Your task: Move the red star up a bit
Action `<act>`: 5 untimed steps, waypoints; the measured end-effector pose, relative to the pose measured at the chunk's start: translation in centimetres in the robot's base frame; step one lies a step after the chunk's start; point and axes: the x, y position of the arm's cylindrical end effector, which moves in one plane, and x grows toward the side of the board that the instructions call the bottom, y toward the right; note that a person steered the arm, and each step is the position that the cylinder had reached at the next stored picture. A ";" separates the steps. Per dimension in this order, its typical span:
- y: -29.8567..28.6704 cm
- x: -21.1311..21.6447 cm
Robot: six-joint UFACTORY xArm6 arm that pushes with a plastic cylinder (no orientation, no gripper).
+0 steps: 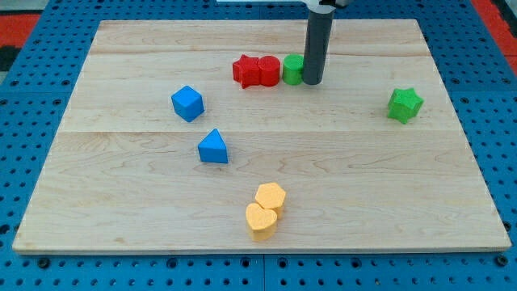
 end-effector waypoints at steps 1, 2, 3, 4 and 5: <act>0.0 -0.3; -0.7 -0.3; -1.5 0.3; -2.7 3.2; -5.2 4.9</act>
